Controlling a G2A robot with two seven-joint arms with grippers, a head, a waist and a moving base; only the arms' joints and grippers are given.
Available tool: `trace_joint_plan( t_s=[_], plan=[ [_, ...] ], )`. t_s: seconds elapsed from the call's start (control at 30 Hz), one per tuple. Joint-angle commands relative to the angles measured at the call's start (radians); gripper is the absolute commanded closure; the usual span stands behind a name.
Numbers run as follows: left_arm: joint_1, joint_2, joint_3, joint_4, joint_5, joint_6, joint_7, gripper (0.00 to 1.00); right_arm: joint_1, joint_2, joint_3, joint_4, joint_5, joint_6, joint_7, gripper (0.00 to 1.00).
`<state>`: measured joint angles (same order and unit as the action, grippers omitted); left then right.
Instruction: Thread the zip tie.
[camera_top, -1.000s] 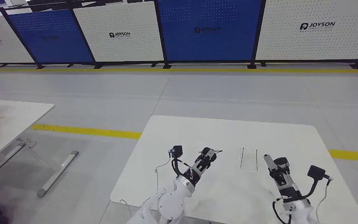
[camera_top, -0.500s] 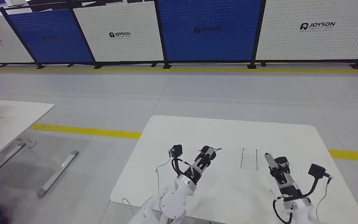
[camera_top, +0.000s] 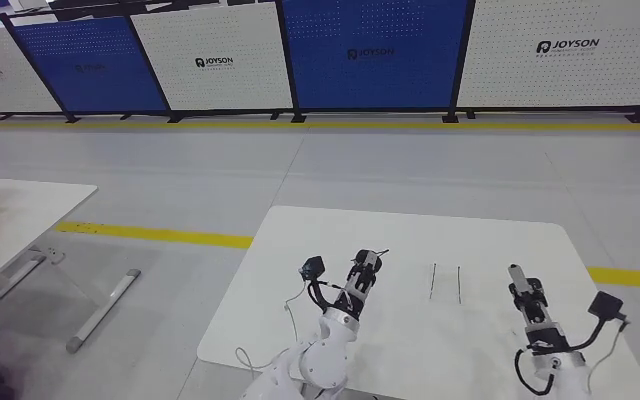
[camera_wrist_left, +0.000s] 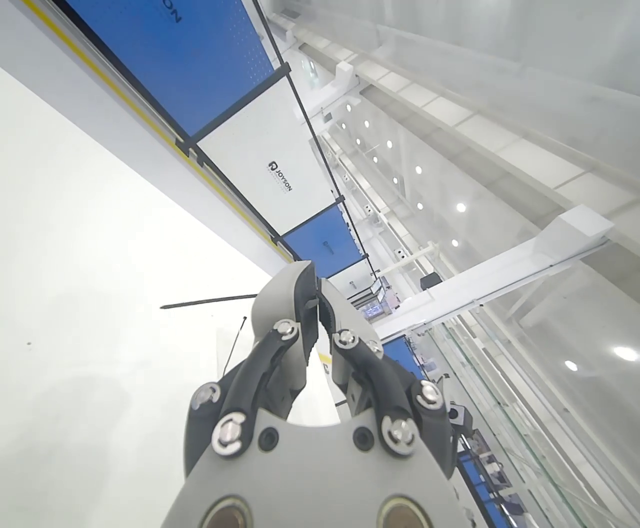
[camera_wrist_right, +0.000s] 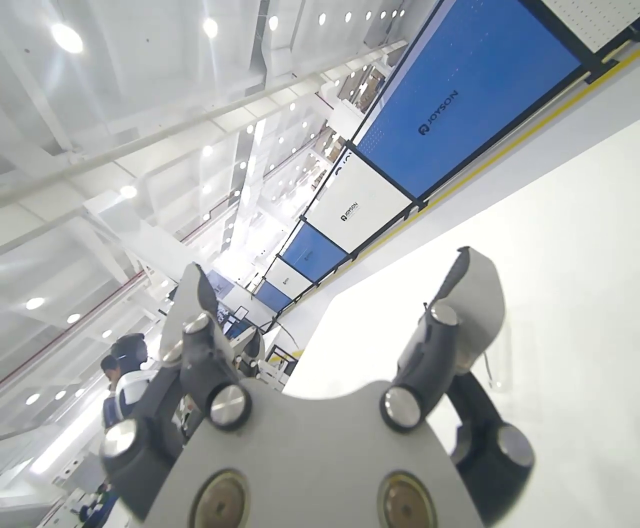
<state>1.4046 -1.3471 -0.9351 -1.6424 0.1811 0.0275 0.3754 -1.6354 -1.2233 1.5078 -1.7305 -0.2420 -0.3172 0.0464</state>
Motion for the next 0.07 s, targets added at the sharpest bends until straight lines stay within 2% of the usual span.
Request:
trace_joint_plan(
  t_s=[0.0,0.03],
  plan=[
    [0.0,0.0,0.0,0.0,0.0,0.0,0.0,1.0,0.0,0.0,0.0,0.0,0.0,0.0,0.0,0.0],
    [0.0,0.0,0.0,0.0,0.0,0.0,0.0,1.0,0.0,0.0,0.0,0.0,0.0,0.0,0.0,0.0]
  ],
)
